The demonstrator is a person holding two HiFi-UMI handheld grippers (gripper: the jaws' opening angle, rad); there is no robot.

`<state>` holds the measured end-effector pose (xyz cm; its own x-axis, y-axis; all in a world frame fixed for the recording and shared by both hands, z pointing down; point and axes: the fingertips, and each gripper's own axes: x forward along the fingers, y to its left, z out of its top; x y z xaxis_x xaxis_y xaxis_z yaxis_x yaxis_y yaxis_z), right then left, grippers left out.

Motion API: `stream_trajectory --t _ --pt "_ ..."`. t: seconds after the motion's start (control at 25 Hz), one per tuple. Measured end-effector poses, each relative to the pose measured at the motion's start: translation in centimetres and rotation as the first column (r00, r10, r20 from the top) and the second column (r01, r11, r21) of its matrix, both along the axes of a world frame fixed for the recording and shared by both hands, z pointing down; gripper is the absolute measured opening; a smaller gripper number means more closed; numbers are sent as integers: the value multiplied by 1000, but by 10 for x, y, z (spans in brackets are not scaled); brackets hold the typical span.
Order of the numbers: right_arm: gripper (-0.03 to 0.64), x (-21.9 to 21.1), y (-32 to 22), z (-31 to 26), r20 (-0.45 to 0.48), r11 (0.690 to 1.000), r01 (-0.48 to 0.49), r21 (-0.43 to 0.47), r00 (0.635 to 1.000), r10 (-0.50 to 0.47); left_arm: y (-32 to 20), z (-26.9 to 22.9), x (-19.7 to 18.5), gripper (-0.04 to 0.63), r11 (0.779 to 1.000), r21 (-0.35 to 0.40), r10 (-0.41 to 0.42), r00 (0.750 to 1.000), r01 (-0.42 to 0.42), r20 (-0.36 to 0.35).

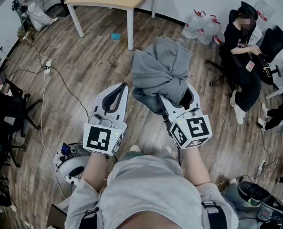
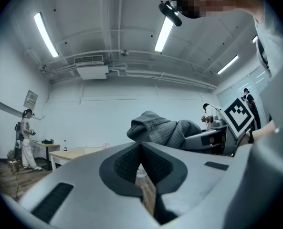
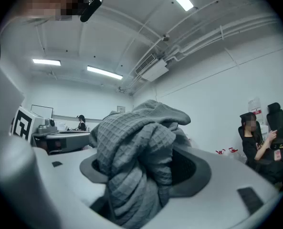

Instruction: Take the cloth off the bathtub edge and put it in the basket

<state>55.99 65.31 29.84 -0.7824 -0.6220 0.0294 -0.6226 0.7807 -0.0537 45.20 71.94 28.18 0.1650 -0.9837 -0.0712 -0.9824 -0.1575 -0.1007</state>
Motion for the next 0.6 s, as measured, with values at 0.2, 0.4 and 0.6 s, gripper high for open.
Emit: stream_trajectory --t 0.2,0.4,0.6 --pt "321 -2 4 -7 -7 1000 10 14 1000 -10 3 -2 1 -4 1000 -5 -18 1000 18 8" --pt "321 -2 4 -7 -2 1000 15 16 1000 -15 5 -1 0 -3 1000 -8 -20 1000 20 -9" --pt "321 -9 7 -9 4 1000 18 18 1000 -18 6 -4 -7 -3 1000 -3 -23 1000 23 -17"
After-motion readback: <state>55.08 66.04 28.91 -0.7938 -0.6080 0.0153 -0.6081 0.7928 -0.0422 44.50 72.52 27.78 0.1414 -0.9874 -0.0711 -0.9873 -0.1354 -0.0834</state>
